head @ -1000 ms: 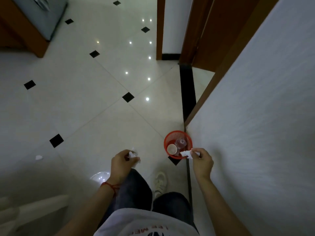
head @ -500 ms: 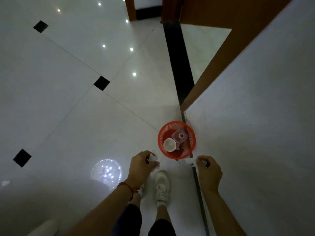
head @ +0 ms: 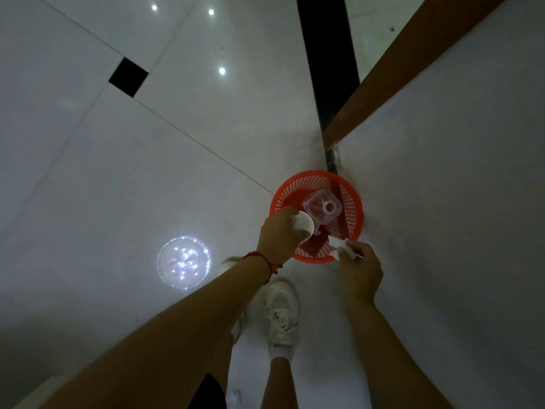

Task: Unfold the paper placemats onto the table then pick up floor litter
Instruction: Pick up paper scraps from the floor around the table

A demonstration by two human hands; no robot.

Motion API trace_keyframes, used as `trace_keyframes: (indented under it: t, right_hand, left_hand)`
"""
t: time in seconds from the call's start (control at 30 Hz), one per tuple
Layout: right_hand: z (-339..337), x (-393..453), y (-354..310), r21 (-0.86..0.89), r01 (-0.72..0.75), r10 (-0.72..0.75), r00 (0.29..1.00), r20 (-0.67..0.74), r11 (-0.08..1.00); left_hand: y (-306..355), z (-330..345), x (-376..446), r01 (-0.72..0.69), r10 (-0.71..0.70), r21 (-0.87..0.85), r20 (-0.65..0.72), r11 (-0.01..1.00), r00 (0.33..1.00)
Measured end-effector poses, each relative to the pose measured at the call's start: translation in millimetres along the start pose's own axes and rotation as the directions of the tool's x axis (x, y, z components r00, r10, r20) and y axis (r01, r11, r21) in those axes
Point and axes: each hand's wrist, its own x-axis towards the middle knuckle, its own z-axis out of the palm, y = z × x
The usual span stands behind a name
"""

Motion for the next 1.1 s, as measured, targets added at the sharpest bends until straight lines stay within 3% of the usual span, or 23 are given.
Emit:
trace_keyframes:
  t: [0.13,0.27,0.37,0.6,0.73,0.87,1.03,1.1]
  right_hand:
    - [1.6,1.5,0.6,-0.060,-0.028,0.031,0.999,0.041,0.998]
    - [-9.7,-7.0,-7.7,-0.108,-0.027,0.040,0.991,0.125,0.994]
    - [-26.1,-20.6,-20.5,-0.163,-0.002,0.032,0.983,0.179,0.987]
    - [-78.8,-68.2,-77.0,-0.302,0.209,-0.102,0.937,0.333,0.930]
    - [-105.7,-104.5,-121.6,-0.293,0.312,-0.187,0.903,0.386,0.904]
    - [-120.4,-153.5,-165.8,-0.251,0.402,-0.281,0.869,0.407,0.880]
    - [-108.0,-224.8,-200.9,-0.241,0.458,-0.311,0.827,0.468,0.856]
    - [-95.2,-255.2,-210.0,-0.213,0.489,-0.312,0.777,0.547,0.846]
  left_hand:
    - [2.3,-5.2,1.1,-0.051,0.051,0.002,0.080,0.999,0.995]
    - [-13.3,-30.6,-22.2,-0.074,0.036,0.259,0.147,0.963,0.989]
    - [-25.9,-58.2,-50.2,-0.041,-0.015,0.383,0.142,0.923,0.990]
    - [-40.0,-140.9,-134.4,0.040,-0.051,0.382,0.018,0.923,0.999]
    - [-27.2,-185.3,-187.3,0.131,-0.099,0.232,-0.144,0.964,0.985]
    - [-12.7,-224.4,-244.3,0.165,-0.169,-0.039,-0.307,0.986,0.937]
    - [-22.6,-268.2,-318.4,0.201,-0.352,-0.360,-0.425,0.911,0.834]
    - [-39.3,-282.5,-349.4,0.211,-0.433,-0.471,-0.435,0.857,0.789]
